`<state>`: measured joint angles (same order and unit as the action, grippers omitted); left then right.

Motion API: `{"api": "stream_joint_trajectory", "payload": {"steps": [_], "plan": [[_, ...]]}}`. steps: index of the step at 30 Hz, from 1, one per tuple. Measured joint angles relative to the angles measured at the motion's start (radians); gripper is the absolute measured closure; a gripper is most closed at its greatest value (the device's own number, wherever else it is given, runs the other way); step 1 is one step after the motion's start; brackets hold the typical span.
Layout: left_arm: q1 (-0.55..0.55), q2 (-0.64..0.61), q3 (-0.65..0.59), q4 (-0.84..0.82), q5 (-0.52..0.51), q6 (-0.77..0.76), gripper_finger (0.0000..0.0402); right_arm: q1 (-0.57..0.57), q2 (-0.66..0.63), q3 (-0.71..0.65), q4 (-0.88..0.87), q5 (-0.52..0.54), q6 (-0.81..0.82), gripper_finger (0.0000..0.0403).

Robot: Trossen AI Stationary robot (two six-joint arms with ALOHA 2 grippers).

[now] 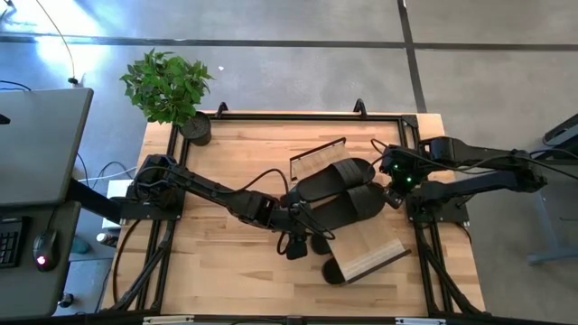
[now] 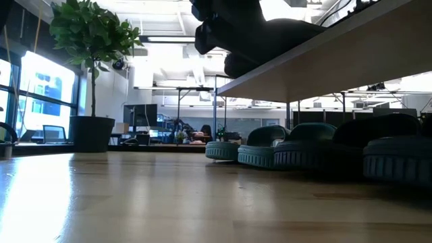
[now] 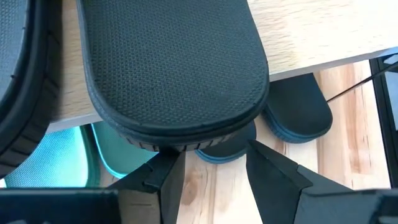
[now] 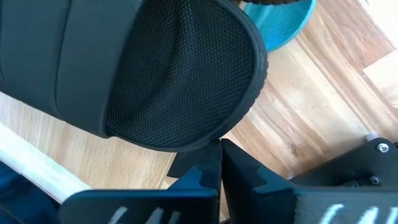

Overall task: Pick and place slides into the shelf
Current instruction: Adjust the pair of black slides on the shelf, then return to Home Position

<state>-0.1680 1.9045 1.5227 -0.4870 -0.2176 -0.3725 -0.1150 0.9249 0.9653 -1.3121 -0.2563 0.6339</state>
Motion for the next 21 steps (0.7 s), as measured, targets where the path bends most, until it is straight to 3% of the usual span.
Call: {"api": "stream_joint_trajectory", "payload": {"steps": [12, 21], "plan": [[-0.002, -0.006, 0.000, -0.024, 0.027, -0.003, 0.0247, 0.000, -0.005, 0.000, -0.040, -0.003, 0.028, 0.0402], [-0.011, -0.067, 0.000, -0.205, 0.095, -0.079, 0.0247, 0.000, -0.074, 0.002, -0.237, -0.046, 0.069, 0.0402]]}}
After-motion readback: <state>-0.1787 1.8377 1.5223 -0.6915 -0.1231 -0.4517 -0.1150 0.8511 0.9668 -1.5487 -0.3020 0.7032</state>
